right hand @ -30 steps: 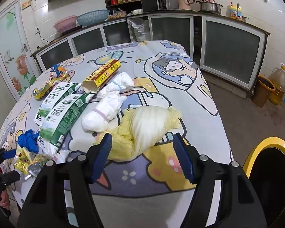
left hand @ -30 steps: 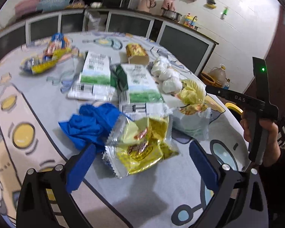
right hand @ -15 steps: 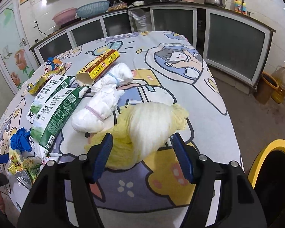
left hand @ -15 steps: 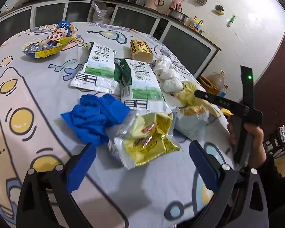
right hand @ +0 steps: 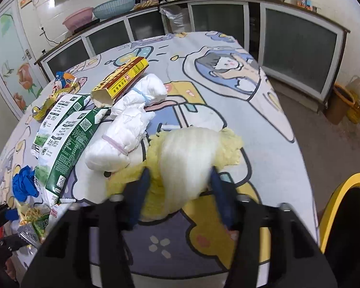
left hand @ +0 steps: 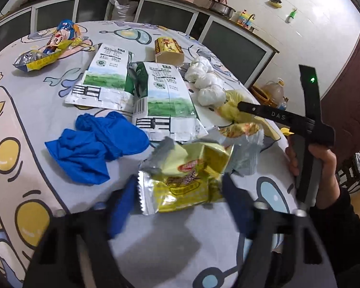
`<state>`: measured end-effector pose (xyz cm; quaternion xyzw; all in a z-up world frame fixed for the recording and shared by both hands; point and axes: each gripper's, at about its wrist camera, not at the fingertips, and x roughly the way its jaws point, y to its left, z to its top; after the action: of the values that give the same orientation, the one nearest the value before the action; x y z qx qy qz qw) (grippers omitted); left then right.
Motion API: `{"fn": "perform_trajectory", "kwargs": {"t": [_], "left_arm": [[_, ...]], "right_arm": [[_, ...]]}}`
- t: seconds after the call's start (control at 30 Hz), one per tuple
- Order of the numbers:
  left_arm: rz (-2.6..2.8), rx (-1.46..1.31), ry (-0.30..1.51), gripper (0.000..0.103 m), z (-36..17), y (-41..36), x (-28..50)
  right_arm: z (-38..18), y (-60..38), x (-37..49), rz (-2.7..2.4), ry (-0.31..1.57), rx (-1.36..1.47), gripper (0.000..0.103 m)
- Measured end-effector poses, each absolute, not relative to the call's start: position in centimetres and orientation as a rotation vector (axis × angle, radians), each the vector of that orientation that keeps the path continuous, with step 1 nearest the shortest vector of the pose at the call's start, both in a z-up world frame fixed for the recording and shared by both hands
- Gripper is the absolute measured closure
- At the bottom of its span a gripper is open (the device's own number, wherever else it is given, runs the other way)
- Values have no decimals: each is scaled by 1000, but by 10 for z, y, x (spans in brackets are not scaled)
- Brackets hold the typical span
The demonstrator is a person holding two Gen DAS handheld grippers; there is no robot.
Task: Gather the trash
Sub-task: 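Grasp the yellow-white bag with the right gripper while the left gripper grasps the yellow snack wrapper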
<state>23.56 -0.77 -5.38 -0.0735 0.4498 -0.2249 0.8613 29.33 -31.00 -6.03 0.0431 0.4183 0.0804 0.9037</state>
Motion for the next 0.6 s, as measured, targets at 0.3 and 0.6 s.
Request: {"fn": "perform_trajectory", "kwargs": {"t": [0.3,0.6], "left_arm": [[-488,-179,936,92,-57,-16,235],[-486,-205,843,92,-20,3,211]], "right_arm": [[-52,-315,277,139,820,104,85],[-11,-330,246,121,725,131,86]]}}
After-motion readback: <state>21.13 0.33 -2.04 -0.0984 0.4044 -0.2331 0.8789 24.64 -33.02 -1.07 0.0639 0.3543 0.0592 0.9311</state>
